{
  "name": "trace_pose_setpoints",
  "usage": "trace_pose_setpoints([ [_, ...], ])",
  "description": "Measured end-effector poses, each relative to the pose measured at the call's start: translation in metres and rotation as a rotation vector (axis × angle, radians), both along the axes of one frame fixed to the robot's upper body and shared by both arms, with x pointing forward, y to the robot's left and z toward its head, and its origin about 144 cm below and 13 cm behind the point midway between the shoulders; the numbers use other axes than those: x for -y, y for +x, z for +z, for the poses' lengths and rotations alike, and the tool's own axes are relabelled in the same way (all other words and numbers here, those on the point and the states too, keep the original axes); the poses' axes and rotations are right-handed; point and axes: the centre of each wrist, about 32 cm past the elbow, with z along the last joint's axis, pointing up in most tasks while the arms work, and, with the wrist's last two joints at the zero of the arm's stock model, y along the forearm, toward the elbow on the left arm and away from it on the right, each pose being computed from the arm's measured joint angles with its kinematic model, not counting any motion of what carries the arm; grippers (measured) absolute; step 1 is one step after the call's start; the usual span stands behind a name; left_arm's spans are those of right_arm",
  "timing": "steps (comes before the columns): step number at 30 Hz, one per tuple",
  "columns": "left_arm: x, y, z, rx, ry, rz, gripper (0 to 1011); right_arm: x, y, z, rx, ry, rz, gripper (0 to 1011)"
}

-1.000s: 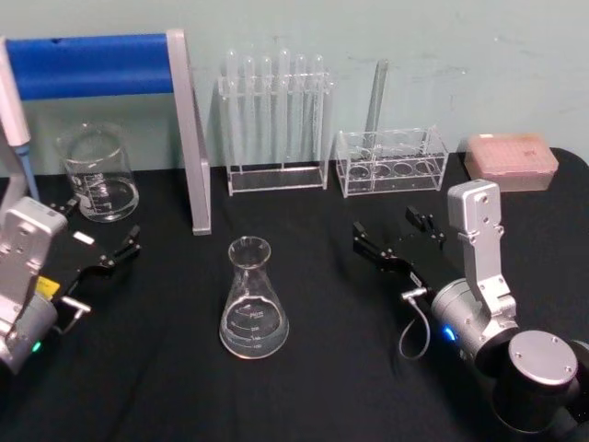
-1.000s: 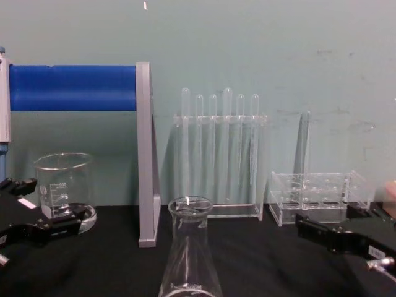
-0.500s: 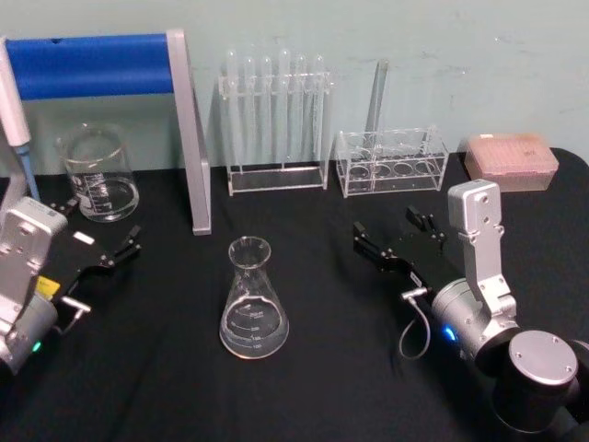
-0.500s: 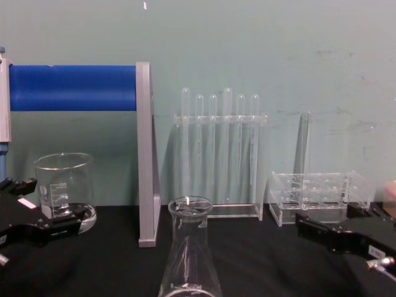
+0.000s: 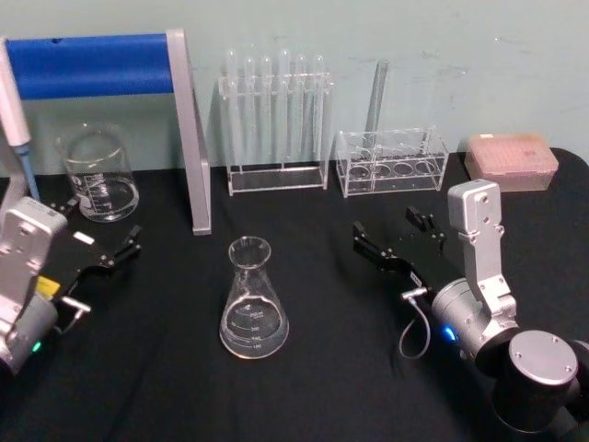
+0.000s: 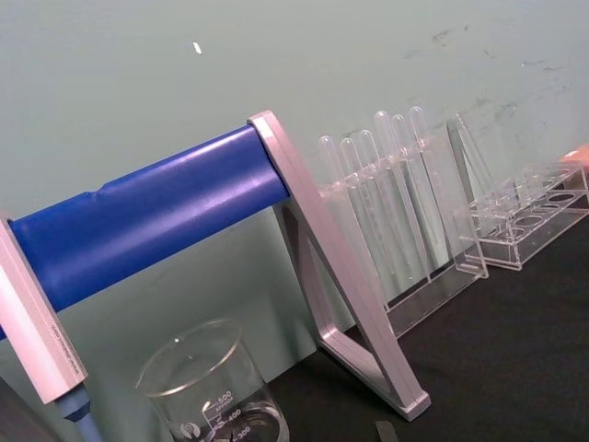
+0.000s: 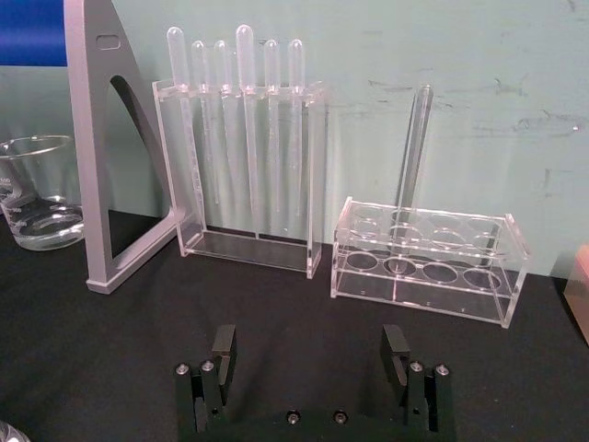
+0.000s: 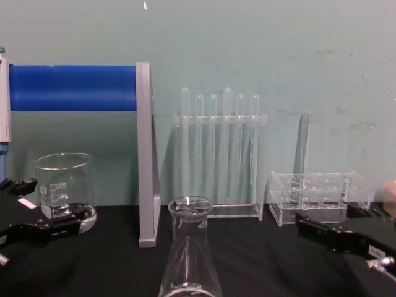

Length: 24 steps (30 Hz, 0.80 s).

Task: Grasp the erlenmeyer flask with one hand, shake it three times, then place it back.

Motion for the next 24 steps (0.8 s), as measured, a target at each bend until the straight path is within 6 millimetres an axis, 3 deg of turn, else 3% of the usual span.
trace_pose_setpoints([
  [24, 0.0, 0.0, 0.0, 0.0, 0.0, 0.0, 1001, 0.0, 0.0, 0.0, 0.0, 0.0, 0.0, 1000],
])
